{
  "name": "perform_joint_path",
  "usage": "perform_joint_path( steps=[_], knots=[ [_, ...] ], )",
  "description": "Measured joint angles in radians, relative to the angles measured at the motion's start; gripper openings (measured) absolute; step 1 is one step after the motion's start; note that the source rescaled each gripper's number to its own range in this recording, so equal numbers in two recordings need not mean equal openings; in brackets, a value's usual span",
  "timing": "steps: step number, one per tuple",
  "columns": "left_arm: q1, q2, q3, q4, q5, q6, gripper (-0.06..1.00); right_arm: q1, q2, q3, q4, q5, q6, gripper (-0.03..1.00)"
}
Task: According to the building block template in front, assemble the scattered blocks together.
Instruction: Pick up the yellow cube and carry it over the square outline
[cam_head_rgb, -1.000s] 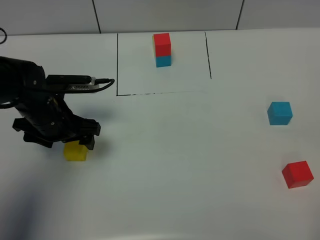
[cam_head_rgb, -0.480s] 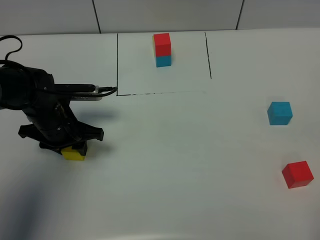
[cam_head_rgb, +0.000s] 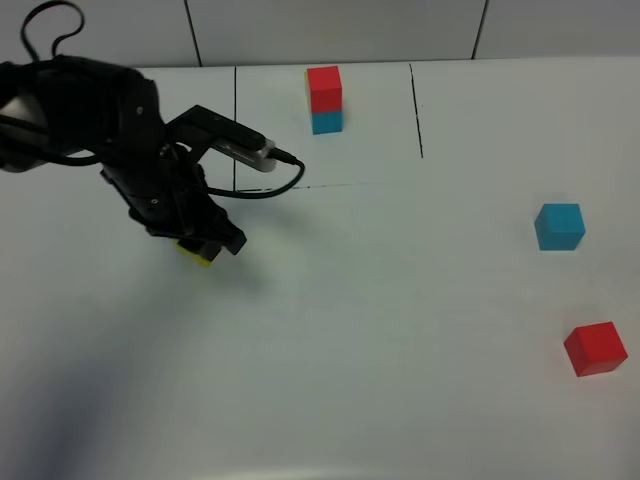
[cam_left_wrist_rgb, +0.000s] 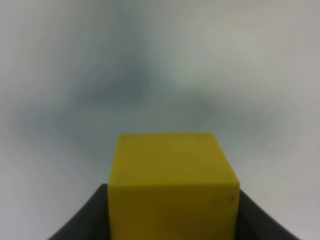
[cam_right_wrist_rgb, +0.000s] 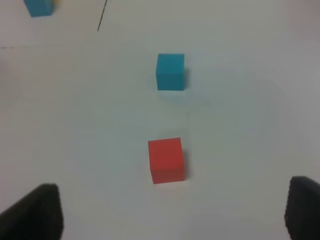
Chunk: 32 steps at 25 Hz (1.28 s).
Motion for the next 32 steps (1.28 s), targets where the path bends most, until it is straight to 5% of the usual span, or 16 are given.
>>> perform_joint_path(
  steps=[9,18,32],
  knots=[
    [-0.17,0.265,-0.435,0.016,0.241,0.358,0.01,0.0,0.0,0.0,0.0,0.0,0.001,0.76],
    [-0.284,0.481,-0.778,0.079,0.389,0.491,0.01,0.0,0.0,0.0,0.0,0.0,0.007,0.76],
    [-0.302,0.554,-0.836,0.06,0.372,0.539,0.01,0.0,0.0,0.0,0.0,0.0,0.011,0.75]
  ],
)
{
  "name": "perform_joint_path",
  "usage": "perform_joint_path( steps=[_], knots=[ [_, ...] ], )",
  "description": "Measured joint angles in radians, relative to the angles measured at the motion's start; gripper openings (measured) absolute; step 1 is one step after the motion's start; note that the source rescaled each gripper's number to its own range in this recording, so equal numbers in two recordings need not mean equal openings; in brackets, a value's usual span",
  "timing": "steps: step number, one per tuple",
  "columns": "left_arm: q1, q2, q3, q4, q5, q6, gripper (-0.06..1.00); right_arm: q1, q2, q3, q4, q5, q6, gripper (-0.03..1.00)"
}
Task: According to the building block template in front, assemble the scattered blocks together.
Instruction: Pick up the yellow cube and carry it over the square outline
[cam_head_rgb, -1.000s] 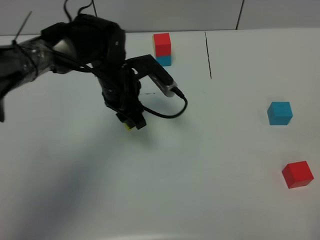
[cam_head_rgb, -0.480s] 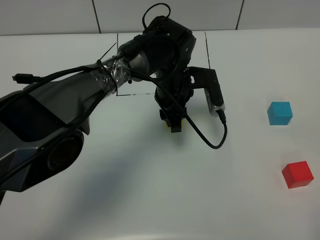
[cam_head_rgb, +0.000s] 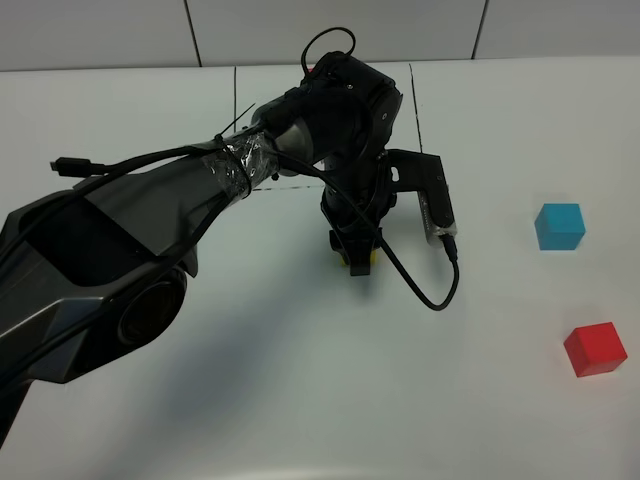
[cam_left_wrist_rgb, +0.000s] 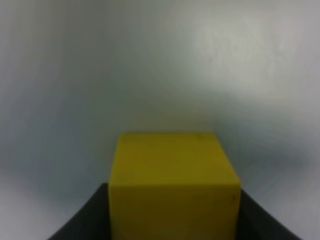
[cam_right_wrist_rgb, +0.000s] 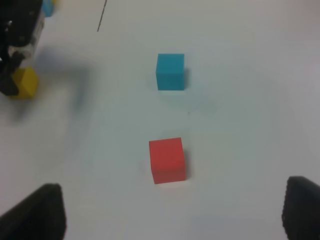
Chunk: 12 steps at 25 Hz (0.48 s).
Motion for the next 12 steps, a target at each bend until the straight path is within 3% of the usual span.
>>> perform_joint_path(
  steps=[12],
  knots=[
    [0.0,0.0,0.0,0.0,0.0,0.001,0.01,0.0,0.0,0.0,0.0,0.0,0.003,0.75]
  ],
)
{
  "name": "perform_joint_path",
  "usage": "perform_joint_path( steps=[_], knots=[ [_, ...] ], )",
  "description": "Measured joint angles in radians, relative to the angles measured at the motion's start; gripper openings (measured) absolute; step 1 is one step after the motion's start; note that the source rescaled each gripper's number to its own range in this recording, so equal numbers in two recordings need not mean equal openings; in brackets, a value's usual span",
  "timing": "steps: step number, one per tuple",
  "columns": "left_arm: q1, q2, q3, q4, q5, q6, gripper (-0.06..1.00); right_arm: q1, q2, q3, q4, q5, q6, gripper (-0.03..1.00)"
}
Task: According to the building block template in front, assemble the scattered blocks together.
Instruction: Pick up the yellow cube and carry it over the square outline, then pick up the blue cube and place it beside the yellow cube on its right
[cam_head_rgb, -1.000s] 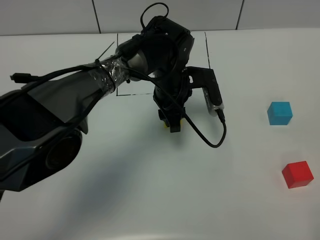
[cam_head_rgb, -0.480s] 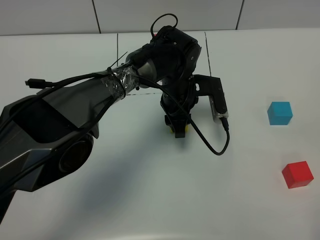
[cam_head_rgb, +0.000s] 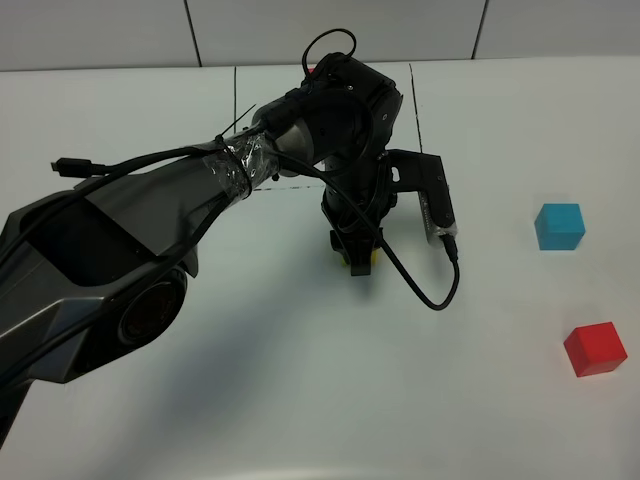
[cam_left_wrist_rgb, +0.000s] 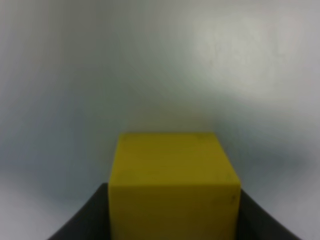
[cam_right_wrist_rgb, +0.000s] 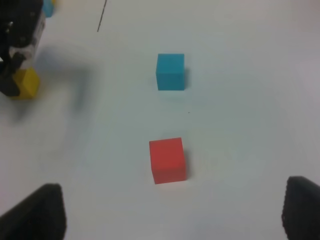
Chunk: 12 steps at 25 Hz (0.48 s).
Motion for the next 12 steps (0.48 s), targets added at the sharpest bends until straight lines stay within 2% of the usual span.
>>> perform_joint_path(
  steps=[3,5,10,12],
  knots=[
    [0.0,0.0,0.0,0.0,0.0,0.0,0.01,0.0,0.0,0.0,0.0,0.0,0.0,0.75],
    [0.0,0.0,0.0,0.0,0.001,0.0,0.1,0.0,0.0,0.0,0.0,0.0,0.0,0.75],
    [0.0,0.002,-0.029,0.0,0.03,-0.004,0.66,0.0,0.0,0.0,0.0,0.0,0.0,0.75],
    [0.0,0.002,-0.063,-0.001,0.03,-0.015,0.82,0.0,0.0,0.0,0.0,0.0,0.0,0.75]
  ],
)
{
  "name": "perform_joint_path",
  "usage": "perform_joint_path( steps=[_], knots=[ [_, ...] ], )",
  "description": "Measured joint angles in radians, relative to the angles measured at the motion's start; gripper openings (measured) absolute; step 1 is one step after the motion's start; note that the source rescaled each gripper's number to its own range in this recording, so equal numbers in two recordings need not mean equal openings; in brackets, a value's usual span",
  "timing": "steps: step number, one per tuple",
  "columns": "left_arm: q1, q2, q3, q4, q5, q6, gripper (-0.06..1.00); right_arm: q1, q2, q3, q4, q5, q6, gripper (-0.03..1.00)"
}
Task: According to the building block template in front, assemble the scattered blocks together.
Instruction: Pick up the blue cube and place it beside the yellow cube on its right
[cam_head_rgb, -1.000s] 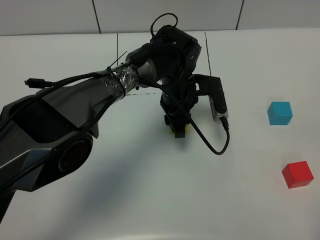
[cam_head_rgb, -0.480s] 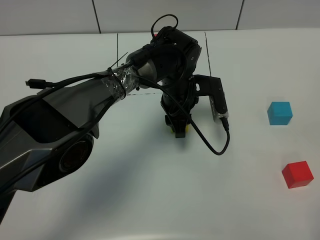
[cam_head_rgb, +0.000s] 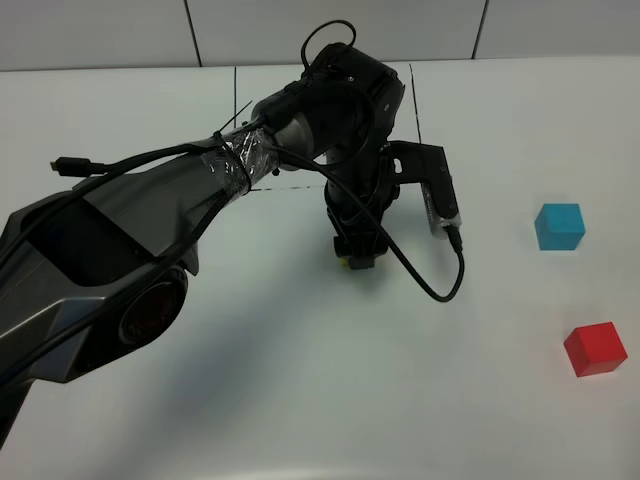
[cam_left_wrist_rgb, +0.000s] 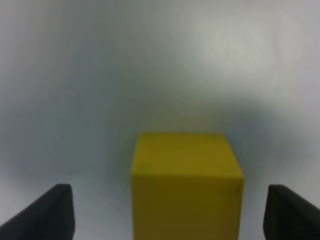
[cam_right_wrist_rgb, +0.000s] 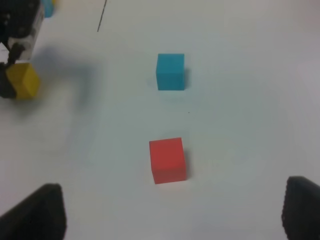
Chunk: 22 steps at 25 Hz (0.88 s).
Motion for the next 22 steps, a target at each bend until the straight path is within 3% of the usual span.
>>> perform_joint_path(
  steps=[3,15,22],
  knots=[
    [0.0,-0.006,-0.031,-0.004,0.001,-0.014,0.92,0.0,0.0,0.0,0.0,0.0,0.002,0.75],
    [0.002,-0.133,-0.035,-0.023,0.002,-0.064,0.94,0.0,0.0,0.0,0.0,0.0,0.004,0.75],
    [0.082,-0.171,-0.035,-0.019,0.003,-0.246,0.94,0.0,0.0,0.0,0.0,0.0,0.005,0.75]
  ],
)
